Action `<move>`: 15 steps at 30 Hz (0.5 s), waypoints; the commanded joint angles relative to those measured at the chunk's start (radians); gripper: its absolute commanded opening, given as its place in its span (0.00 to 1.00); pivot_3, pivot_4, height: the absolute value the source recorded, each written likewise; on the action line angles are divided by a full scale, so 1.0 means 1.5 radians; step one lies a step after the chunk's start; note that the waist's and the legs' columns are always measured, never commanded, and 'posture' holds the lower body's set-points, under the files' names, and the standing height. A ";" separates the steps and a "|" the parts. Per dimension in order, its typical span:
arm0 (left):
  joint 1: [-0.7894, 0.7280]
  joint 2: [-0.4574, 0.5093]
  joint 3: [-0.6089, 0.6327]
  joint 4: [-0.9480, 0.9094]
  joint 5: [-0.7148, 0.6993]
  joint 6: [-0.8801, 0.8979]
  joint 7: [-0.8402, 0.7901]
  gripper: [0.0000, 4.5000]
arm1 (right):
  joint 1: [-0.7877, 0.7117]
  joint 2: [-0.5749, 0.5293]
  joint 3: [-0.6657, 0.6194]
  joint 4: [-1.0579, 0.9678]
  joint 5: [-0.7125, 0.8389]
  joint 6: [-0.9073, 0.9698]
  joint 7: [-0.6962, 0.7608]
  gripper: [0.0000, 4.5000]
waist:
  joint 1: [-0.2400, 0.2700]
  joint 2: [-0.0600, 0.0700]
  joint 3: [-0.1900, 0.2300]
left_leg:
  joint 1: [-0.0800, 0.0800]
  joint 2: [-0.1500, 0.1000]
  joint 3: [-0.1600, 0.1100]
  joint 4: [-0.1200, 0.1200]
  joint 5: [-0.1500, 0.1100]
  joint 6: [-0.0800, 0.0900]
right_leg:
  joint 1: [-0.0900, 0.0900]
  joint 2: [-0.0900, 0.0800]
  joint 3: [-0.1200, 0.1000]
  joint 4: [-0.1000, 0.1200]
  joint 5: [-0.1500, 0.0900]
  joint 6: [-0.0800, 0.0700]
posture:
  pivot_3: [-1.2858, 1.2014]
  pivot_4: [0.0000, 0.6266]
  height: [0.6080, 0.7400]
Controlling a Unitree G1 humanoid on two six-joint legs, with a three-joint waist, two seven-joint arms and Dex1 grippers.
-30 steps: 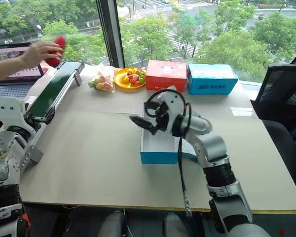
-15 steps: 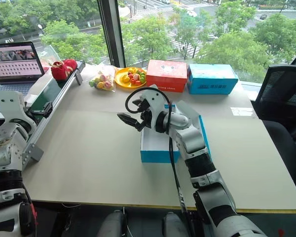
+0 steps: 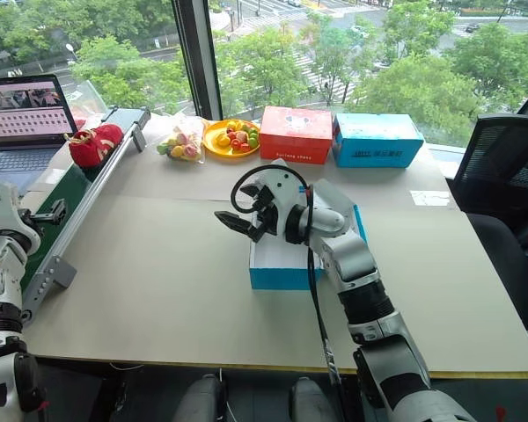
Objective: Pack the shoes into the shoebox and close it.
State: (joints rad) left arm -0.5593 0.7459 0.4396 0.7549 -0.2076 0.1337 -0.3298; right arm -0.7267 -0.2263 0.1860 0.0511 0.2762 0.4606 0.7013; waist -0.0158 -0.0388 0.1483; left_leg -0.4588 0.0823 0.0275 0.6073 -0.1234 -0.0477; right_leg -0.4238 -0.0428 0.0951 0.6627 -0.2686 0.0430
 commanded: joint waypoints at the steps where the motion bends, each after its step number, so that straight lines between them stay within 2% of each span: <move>1: -0.030 0.025 0.012 0.054 -0.008 -0.050 -0.019 1.00 | 0.003 -0.006 -0.007 -0.050 0.008 0.017 -0.001 0.99 | 0.000 0.000 0.000 | 0.000 0.000 0.000 0.000 0.000 0.000 | 0.000 0.000 0.000 0.000 0.000 0.000 | 0.52 0.24 1.00; 9: -0.083 0.041 -0.016 0.186 0.018 -0.128 -0.042 1.00 | 0.017 -0.009 -0.013 -0.076 0.010 0.035 -0.008 0.99 | 0.001 0.000 0.000 | 0.000 0.000 0.000 0.000 0.000 0.000 | 0.000 0.000 0.000 0.000 0.000 0.000 | 0.52 0.24 1.00; 15: -0.097 0.043 -0.036 0.237 0.033 -0.152 -0.049 1.00 | 0.020 -0.013 -0.015 -0.080 0.007 0.038 -0.015 0.99 | 0.001 0.000 0.000 | 0.000 0.000 0.000 0.000 0.000 0.000 | 0.000 0.000 0.000 0.000 0.000 0.000 | 0.52 0.24 1.00</move>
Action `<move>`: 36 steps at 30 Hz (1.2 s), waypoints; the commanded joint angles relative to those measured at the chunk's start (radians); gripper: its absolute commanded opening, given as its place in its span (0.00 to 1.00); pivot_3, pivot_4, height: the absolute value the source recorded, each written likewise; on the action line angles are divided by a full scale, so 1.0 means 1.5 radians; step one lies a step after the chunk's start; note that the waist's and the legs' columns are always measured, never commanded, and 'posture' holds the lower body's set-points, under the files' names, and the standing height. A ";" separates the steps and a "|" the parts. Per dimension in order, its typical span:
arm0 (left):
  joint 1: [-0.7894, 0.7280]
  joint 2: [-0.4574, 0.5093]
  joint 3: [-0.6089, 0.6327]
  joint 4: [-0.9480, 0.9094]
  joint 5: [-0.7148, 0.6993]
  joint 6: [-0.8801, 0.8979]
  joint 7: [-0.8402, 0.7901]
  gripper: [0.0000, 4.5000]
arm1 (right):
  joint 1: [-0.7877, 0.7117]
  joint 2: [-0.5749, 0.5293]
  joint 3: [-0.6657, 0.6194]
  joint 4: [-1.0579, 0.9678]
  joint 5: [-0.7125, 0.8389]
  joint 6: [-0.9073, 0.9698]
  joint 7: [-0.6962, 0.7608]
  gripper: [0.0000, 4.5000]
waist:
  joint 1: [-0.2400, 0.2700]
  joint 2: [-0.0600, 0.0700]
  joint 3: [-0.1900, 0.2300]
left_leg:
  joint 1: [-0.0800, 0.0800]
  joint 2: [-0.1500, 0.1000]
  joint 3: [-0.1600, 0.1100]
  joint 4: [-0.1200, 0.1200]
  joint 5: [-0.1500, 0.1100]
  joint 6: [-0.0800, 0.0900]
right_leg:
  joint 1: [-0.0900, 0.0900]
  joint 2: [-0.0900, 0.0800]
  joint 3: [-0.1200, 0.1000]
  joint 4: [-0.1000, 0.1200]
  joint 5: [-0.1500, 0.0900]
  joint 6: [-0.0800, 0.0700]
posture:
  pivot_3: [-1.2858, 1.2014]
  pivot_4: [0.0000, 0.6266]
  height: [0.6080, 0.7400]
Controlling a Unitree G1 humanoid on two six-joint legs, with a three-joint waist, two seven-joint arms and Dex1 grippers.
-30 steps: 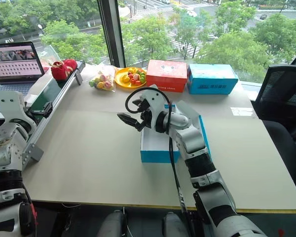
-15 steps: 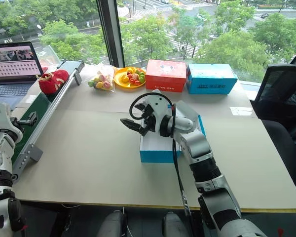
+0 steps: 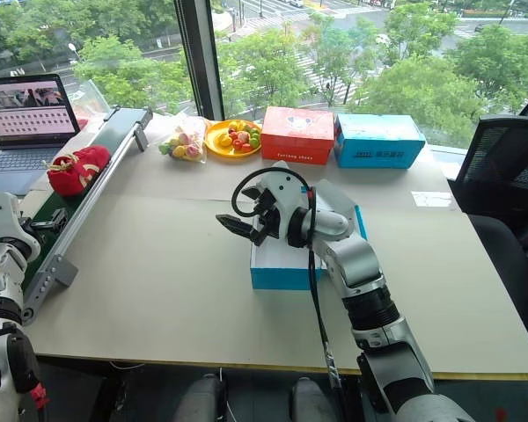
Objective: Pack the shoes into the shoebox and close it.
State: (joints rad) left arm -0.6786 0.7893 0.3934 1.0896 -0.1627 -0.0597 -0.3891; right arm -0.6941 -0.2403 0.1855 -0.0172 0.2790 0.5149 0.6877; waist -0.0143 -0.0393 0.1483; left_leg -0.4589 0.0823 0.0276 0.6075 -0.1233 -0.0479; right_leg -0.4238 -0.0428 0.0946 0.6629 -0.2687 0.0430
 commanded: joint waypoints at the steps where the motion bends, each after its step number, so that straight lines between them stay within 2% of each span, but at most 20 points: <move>1: -0.018 0.014 -0.005 0.020 0.003 -0.026 -0.010 1.00 | -0.002 -0.005 -0.015 -0.035 0.005 0.003 -0.007 0.99 | -0.001 0.000 0.000 | 0.000 0.000 0.000 0.000 0.000 0.000 | 0.000 0.000 0.000 0.000 0.000 0.000 | 0.52 0.24 1.00; 10: -0.009 0.014 -0.012 0.056 0.003 -0.038 -0.016 1.00 | -0.017 -0.034 -0.025 0.000 -0.015 -0.013 -0.011 0.99 | 0.000 0.000 0.000 | 0.000 0.000 0.000 0.000 0.000 0.000 | 0.000 0.000 0.000 0.000 0.000 0.000 | 0.52 0.24 1.00; 13: -0.007 0.013 -0.009 0.056 -0.002 -0.045 -0.022 0.84 | -0.020 -0.037 -0.028 0.003 -0.018 -0.013 -0.012 1.00 | 0.000 0.000 0.000 | 0.000 0.000 0.000 0.000 0.000 0.000 | 0.000 0.000 0.000 0.000 0.000 0.000 | 0.52 0.24 1.00; 16: -0.008 0.006 -0.005 0.048 -0.009 -0.057 -0.030 0.59 | -0.019 -0.037 -0.027 0.003 -0.020 -0.012 -0.014 1.00 | 0.000 0.000 0.000 | 0.000 0.000 0.000 0.000 0.000 0.000 | 0.000 0.000 0.000 0.000 0.000 0.000 | 0.52 0.24 1.00; 17: -0.010 0.002 -0.005 0.041 -0.011 -0.059 -0.033 0.56 | -0.018 -0.037 -0.027 0.002 -0.020 -0.011 -0.015 1.00 | 0.000 0.000 0.000 | 0.000 0.000 0.000 0.000 0.000 0.000 | 0.000 0.000 0.000 0.000 0.000 0.000 | 0.52 0.24 1.00; 20: -0.022 -0.026 -0.003 -0.010 -0.034 -0.057 -0.070 0.55 | -0.017 -0.036 -0.028 -0.001 -0.019 -0.009 -0.016 1.00 | 0.004 0.000 0.000 | 0.000 0.000 0.000 0.000 0.000 0.000 | 0.000 0.000 0.000 0.000 0.000 0.000 | 0.52 0.24 1.00; 22: -0.025 -0.052 -0.002 -0.074 -0.057 -0.042 -0.092 0.55 | -0.016 -0.035 -0.036 -0.004 -0.012 -0.003 -0.020 1.00 | 0.007 -0.001 0.000 | 0.000 0.000 0.000 0.000 0.000 0.000 | 0.000 0.000 0.000 0.000 0.000 0.000 | 0.52 0.24 1.00; 23: -0.022 -0.075 -0.009 -0.146 -0.079 -0.017 -0.107 0.55 | -0.018 -0.024 -0.062 -0.006 0.014 0.018 -0.031 1.00 | 0.008 -0.001 0.000 | -0.001 0.000 0.000 0.000 0.000 0.000 | 0.000 0.000 -0.001 0.000 0.000 0.000 | 0.52 0.24 1.00; 28: 0.004 -0.185 -0.054 -0.497 -0.184 0.147 -0.112 0.55 | -0.040 0.058 -0.234 -0.014 0.214 0.185 -0.116 1.00 | 0.013 -0.003 0.001 | -0.002 0.000 0.000 0.001 0.001 -0.001 | 0.000 0.000 -0.001 0.000 0.000 0.000 | 0.52 0.24 1.00; 33: 0.011 -0.265 -0.106 -0.666 -0.216 0.261 -0.052 0.55 | -0.071 0.116 -0.382 0.025 0.405 0.320 -0.236 1.00 | 0.004 -0.003 0.001 | -0.001 0.000 0.000 0.001 0.001 0.000 | 0.001 0.000 0.000 0.001 0.000 0.000 | 0.52 0.24 1.00; 36: 0.019 -0.315 -0.176 -0.760 -0.232 0.320 -0.050 0.55 | -0.091 0.128 -0.490 0.083 0.508 0.338 -0.320 1.00 | -0.003 -0.003 0.001 | 0.000 0.000 -0.001 0.001 0.001 0.001 | 0.002 0.000 0.000 0.001 0.001 0.000 | 0.52 0.24 1.00</move>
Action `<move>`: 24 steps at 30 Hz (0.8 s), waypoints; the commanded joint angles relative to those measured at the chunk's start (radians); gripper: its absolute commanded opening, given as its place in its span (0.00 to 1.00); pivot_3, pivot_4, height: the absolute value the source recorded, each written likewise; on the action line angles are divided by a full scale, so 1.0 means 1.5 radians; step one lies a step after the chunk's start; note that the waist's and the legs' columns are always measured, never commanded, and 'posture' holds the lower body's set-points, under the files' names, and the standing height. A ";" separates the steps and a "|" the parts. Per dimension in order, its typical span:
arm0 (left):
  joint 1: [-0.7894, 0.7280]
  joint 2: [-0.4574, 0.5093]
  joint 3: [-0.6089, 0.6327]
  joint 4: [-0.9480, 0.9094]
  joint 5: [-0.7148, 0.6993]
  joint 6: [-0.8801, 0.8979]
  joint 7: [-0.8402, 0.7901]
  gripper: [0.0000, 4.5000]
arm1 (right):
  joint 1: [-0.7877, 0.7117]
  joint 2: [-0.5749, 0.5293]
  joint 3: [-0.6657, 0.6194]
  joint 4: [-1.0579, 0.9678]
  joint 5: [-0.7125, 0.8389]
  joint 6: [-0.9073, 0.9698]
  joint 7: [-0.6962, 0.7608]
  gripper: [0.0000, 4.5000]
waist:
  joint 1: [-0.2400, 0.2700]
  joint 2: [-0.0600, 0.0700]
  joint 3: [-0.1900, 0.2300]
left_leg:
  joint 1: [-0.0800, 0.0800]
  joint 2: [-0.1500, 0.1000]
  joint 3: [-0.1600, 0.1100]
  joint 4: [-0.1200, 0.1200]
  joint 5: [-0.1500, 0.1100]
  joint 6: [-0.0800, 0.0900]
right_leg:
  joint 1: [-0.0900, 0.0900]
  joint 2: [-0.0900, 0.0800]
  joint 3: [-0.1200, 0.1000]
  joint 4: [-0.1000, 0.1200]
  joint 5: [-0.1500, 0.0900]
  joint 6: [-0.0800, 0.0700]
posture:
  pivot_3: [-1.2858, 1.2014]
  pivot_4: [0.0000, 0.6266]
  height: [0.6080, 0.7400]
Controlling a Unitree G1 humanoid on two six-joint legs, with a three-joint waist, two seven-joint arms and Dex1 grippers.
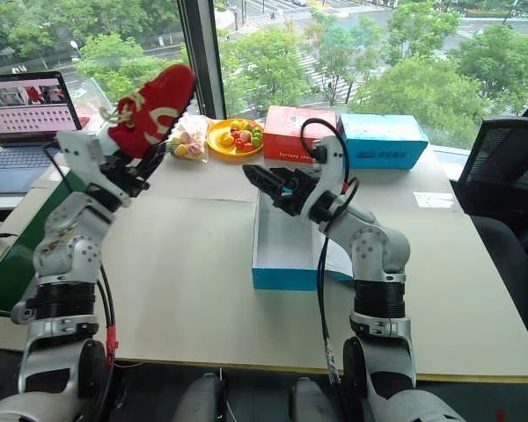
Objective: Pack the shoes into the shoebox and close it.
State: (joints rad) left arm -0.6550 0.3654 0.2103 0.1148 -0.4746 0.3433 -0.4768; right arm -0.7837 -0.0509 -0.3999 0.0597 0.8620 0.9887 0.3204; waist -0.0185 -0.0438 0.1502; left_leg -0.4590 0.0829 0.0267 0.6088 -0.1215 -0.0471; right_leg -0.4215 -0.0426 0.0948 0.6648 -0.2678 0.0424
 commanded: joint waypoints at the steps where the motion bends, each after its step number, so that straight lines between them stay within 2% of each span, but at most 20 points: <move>1: 0.007 -0.044 -0.072 -0.132 -0.025 0.065 0.007 0.55 | -0.037 0.002 -0.121 0.034 0.154 0.020 -0.087 1.00 | 0.000 0.000 0.000 | 0.000 0.000 0.000 0.000 0.000 0.000 | 0.000 0.000 0.000 0.000 0.000 0.000 | 0.52 0.24 1.00; 5: 0.019 -0.069 -0.106 -0.172 -0.021 0.097 0.015 0.55 | -0.048 -0.002 -0.135 0.019 0.227 0.020 -0.120 1.00 | -0.003 0.001 0.001 | 0.000 0.000 0.000 0.000 0.000 0.001 | 0.000 0.000 0.000 -0.001 0.000 0.000 | 0.52 0.24 1.00; 9: 0.029 -0.090 -0.119 -0.198 -0.031 0.120 0.023 0.55 | -0.050 -0.009 -0.122 0.011 0.244 0.001 -0.144 1.00 | -0.016 0.001 0.001 | 0.000 0.000 -0.001 0.000 0.000 0.001 | 0.000 0.000 0.000 -0.001 0.000 0.000 | 0.52 0.24 1.00; 17: 0.031 -0.099 -0.129 -0.209 -0.026 0.132 0.026 0.55 | -0.022 -0.041 -0.052 -0.047 0.233 0.007 -0.135 1.00 | -0.018 0.001 0.001 | 0.000 -0.001 -0.001 0.000 0.000 0.001 | 0.000 0.000 0.000 -0.001 0.000 0.001 | 0.52 0.24 1.00; 20: 0.028 -0.102 -0.129 -0.209 -0.025 0.131 0.029 0.55 | -0.011 -0.049 -0.020 -0.051 0.212 0.001 -0.133 0.83 | -0.017 0.001 0.001 | 0.000 -0.001 -0.001 0.000 0.000 0.001 | 0.000 0.000 0.000 -0.001 0.000 0.001 | 0.52 0.24 1.00; 23: 0.027 -0.103 -0.130 -0.210 -0.024 0.131 0.030 0.55 | -0.008 -0.052 -0.007 -0.045 0.204 -0.011 -0.137 0.62 | -0.017 0.001 0.001 | 0.000 -0.001 -0.001 0.000 0.000 0.001 | 0.000 0.000 0.000 -0.001 0.000 0.001 | 0.52 0.24 1.00; 24: 0.027 -0.103 -0.131 -0.211 -0.024 0.132 0.031 0.55 | -0.009 -0.054 -0.003 -0.043 0.202 -0.014 -0.137 0.52 | -0.017 0.001 0.001 | 0.000 -0.001 -0.001 0.000 0.000 0.001 | 0.000 0.000 0.000 -0.001 0.000 0.001 | 0.52 0.24 1.00</move>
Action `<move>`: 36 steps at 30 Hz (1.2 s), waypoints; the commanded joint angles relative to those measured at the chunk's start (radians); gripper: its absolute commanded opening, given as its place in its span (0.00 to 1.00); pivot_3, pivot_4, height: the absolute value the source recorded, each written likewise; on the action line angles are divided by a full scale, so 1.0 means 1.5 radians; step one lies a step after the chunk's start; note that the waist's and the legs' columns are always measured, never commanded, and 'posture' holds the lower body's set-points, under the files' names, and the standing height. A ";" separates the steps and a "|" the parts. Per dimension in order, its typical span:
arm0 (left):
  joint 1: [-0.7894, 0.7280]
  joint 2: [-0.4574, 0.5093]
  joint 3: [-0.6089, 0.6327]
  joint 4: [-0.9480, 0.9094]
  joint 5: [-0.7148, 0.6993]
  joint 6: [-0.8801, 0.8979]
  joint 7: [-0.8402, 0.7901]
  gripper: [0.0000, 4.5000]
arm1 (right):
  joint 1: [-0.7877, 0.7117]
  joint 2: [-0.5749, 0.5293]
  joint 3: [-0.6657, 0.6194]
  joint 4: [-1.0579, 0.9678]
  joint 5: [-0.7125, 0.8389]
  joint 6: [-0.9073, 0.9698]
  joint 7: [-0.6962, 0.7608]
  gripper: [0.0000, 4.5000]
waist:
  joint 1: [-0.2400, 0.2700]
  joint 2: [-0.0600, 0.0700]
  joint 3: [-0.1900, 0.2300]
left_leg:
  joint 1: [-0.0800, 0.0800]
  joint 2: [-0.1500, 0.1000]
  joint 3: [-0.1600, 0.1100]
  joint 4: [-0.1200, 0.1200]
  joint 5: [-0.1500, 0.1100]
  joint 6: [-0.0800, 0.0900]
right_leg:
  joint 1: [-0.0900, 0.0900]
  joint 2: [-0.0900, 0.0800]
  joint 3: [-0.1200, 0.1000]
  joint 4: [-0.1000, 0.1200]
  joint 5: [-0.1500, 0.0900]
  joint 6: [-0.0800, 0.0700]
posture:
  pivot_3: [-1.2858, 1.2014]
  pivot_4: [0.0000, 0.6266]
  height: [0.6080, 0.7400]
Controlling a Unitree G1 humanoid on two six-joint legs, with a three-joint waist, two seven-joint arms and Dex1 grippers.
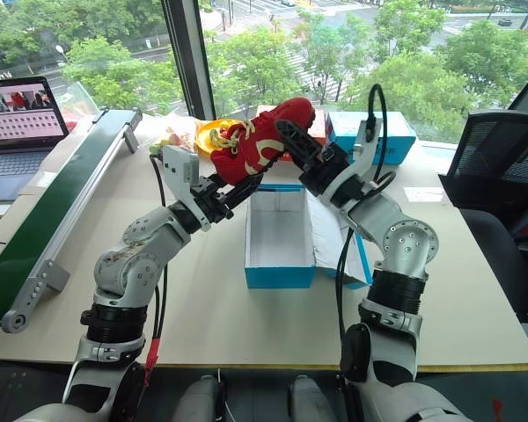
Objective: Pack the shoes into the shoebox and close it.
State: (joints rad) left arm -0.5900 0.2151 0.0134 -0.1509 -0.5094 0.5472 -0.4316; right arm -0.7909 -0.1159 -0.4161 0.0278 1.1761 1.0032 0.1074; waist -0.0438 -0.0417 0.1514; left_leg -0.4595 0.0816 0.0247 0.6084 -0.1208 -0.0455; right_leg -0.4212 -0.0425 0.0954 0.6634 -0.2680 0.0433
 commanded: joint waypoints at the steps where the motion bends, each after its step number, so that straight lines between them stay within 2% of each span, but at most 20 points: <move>1: -0.015 -0.003 -0.001 -0.036 0.000 -0.003 0.002 0.55 | -0.005 -0.012 0.010 -0.019 -0.008 -0.026 0.005 0.44 | 0.000 0.000 0.000 | 0.000 0.000 0.000 0.000 0.000 0.000 | 0.000 0.000 0.000 0.000 0.000 0.000 | 0.52 0.24 1.00; 5: -0.008 0.000 0.000 -0.048 -0.005 0.005 0.008 0.55 | -0.017 -0.021 0.013 -0.005 -0.019 -0.037 0.004 0.17 | 0.000 0.000 0.000 | 0.000 0.000 0.000 0.000 0.000 0.000 | 0.000 0.000 0.000 0.000 0.000 0.000 | 0.52 0.24 1.00; 6: -0.005 0.001 0.004 -0.050 -0.010 0.007 0.006 0.66 | -0.020 -0.023 0.013 -0.001 -0.020 -0.039 0.004 0.09 | 0.000 0.000 0.000 | 0.000 0.000 0.000 0.000 0.000 0.000 | 0.000 0.000 0.000 0.000 0.000 0.000 | 0.52 0.24 1.00; 7: -0.001 0.004 0.009 -0.055 -0.018 0.010 0.002 0.77 | -0.024 -0.026 0.013 0.002 -0.022 -0.041 0.004 0.07 | 0.000 0.000 0.000 | 0.000 0.000 0.000 0.000 0.000 0.000 | 0.000 0.000 0.000 0.000 0.000 0.000 | 0.52 0.24 1.00; 8: 0.006 0.011 0.019 -0.061 -0.028 0.015 -0.004 0.80 | -0.029 -0.031 0.012 0.006 -0.024 -0.045 0.004 0.06 | 0.000 0.000 0.000 | 0.000 0.000 0.000 0.000 0.000 0.000 | 0.000 0.000 0.000 0.000 0.000 0.000 | 0.52 0.24 1.00; 10: 0.022 0.034 0.035 -0.073 -0.040 0.022 -0.021 0.99 | -0.039 -0.042 0.015 0.011 -0.034 -0.052 0.006 0.06 | -0.001 0.000 0.000 | 0.000 0.000 0.000 0.000 0.000 0.000 | 0.000 0.000 0.000 0.000 0.000 0.000 | 0.52 0.24 1.00; 12: 0.044 0.082 0.045 -0.084 -0.041 0.022 -0.059 1.00 | -0.050 -0.058 0.023 0.015 -0.058 -0.062 0.006 0.06 | -0.002 0.000 0.000 | 0.000 0.000 0.000 0.000 0.000 0.000 | 0.000 0.000 0.000 0.000 0.000 0.000 | 0.52 0.24 1.00; 16: 0.091 0.267 0.079 -0.042 0.009 -0.037 -0.198 1.00 | -0.078 -0.138 0.095 0.019 -0.160 -0.040 0.011 0.06 | -0.009 0.002 0.001 | 0.000 0.000 0.000 -0.001 0.000 0.000 | -0.002 0.000 0.001 0.000 0.000 0.000 | 0.52 0.24 1.00; 19: 0.096 0.328 0.082 -0.016 0.019 -0.050 -0.238 1.00 | -0.096 -0.171 0.152 0.025 -0.215 -0.009 0.008 0.06 | -0.007 0.002 0.001 | 0.000 0.000 0.000 -0.001 0.000 0.000 | -0.001 0.000 0.000 -0.001 0.000 -0.001 | 0.52 0.24 1.00; 22: 0.097 0.337 0.072 -0.012 0.035 -0.068 -0.249 1.00 | -0.107 -0.190 0.213 0.022 -0.269 0.045 -0.004 0.06 | -0.003 0.002 0.001 | 0.000 0.000 0.001 -0.001 0.000 0.000 | -0.001 0.000 0.000 -0.002 -0.001 0.000 | 0.52 0.24 1.00; 27: 0.117 0.312 0.052 -0.038 0.049 -0.075 -0.235 1.00 | -0.085 -0.223 0.288 -0.003 -0.311 0.140 0.025 0.06 | 0.004 0.002 0.001 | -0.001 0.000 0.001 -0.001 0.000 0.000 | -0.002 0.000 0.000 -0.002 -0.001 -0.001 | 0.52 0.24 1.00; 31: 0.130 0.295 0.058 -0.053 0.052 -0.075 -0.223 1.00 | -0.060 -0.233 0.266 -0.066 -0.309 0.257 0.000 0.06 | 0.005 0.002 0.002 | -0.001 0.000 0.001 -0.001 0.000 0.000 | -0.002 0.000 0.000 -0.002 -0.001 -0.001 | 0.52 0.24 1.00; 36: 0.133 0.281 0.059 -0.055 0.052 -0.074 -0.211 1.00 | -0.029 -0.234 0.253 -0.103 -0.327 0.321 -0.004 0.06 | 0.002 0.002 0.002 | -0.001 0.001 0.001 -0.001 0.000 0.000 | -0.002 0.000 0.000 -0.001 -0.001 -0.001 | 0.52 0.24 1.00</move>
State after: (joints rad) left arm -0.3848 0.6382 0.0840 -0.1972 -0.4322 0.4558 -0.7579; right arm -0.8329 -0.4566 -0.0029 -0.0780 0.7026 1.4635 0.1045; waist -0.0409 -0.0393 0.1537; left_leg -0.4612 0.0824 0.0263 0.6074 -0.1210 -0.0451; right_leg -0.4239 -0.0429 0.0959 0.6620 -0.2689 0.0424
